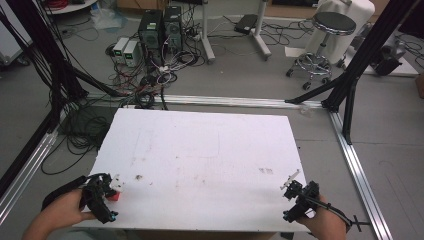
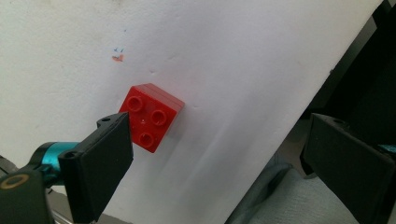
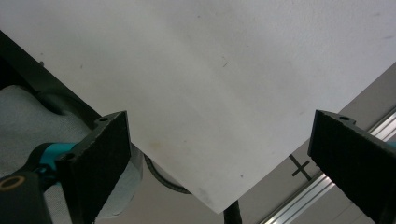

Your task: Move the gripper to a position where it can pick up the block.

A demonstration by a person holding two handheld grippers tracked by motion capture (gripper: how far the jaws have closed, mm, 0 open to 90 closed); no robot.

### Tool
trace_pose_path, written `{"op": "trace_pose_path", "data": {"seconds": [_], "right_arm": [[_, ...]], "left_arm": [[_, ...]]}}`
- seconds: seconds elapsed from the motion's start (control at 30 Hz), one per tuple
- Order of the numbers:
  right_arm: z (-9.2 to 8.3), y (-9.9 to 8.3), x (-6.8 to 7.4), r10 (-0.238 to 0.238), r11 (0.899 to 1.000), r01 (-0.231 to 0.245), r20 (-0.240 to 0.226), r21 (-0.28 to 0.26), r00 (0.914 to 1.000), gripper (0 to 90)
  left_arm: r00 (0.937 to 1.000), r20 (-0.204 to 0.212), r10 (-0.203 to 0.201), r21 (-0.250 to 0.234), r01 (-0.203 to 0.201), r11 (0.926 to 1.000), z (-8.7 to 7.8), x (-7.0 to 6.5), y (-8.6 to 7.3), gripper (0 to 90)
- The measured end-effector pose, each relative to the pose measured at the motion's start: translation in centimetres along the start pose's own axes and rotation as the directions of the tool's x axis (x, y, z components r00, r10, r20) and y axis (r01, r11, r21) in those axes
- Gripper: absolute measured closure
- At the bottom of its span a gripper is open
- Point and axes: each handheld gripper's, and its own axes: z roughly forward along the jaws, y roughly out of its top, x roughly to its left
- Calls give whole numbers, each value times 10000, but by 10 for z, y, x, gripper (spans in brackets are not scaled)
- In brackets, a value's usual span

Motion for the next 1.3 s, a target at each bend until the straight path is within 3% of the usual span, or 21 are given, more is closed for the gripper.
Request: {"op": "trace_pose_path", "data": {"seconds": [0.7,0.8,0.97,1.3], "right_arm": [[0,0,1,-18,10000,18,-55,-39,10000,54],[-1,0,1,-37,10000,37,-68,-33,10000,54],[-1,0,1,-34,10000,34,-111,-4,9999,54],[0,2,1,-75,10000,75,-126,-6,9999,54]], "left_arm": [[9998,17,223,-115,-222,9997,-3,-2,-2,86],[9983,116,576,-165,-574,9982,-2,-1,-1,86],[9966,115,821,-74,-820,9966,-1,1,-1,86],[9833,243,1805,148,-1809,9834,-8,16,-5,86]]}}
